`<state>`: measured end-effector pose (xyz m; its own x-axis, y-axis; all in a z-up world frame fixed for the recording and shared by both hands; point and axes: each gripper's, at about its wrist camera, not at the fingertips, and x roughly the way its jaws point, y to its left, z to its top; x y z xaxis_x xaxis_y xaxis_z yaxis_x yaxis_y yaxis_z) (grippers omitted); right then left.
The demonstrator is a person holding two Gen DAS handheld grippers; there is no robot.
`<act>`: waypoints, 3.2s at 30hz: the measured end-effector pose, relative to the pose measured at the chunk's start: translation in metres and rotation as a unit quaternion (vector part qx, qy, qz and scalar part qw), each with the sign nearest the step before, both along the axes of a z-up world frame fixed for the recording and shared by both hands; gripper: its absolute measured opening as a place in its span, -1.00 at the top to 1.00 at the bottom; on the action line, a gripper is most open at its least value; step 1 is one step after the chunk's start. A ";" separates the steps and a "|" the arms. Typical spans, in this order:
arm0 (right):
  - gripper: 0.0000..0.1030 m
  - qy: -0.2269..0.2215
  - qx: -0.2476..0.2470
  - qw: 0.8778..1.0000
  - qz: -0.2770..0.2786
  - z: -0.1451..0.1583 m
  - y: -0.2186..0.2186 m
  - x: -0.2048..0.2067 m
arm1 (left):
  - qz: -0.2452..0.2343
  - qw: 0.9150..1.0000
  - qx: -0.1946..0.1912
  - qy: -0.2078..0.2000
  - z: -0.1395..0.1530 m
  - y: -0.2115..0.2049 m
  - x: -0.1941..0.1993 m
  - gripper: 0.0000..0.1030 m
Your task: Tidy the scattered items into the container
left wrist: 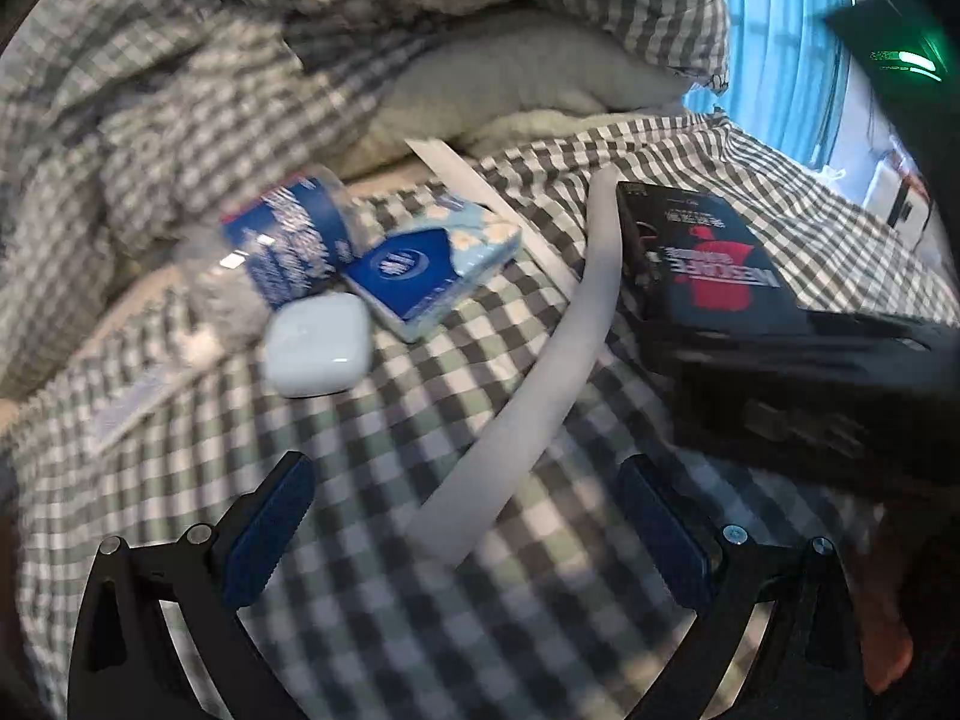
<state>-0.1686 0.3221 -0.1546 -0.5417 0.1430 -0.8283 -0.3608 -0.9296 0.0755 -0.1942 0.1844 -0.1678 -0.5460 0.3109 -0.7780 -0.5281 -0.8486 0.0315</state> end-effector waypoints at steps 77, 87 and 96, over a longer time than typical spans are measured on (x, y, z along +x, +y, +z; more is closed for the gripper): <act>0.53 0.038 -0.010 0.987 0.153 0.047 -0.001 0.034 | 0.086 0.994 0.066 -0.003 0.155 -0.160 0.127 0.82; 0.53 0.125 -0.066 0.960 0.243 0.134 -0.088 0.106 | 0.099 0.987 0.112 0.059 0.220 -0.189 0.148 0.82; 0.53 0.163 -0.088 0.904 0.385 0.192 -0.261 0.106 | 0.178 0.966 0.113 0.146 0.303 -0.288 0.167 0.82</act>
<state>-0.0631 0.0613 0.0371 -0.6444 -0.4981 -0.5802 0.4559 -0.8594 0.2315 -0.0276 -0.1034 0.1350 -0.8356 0.2069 -0.5090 -0.1973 -0.9776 -0.0734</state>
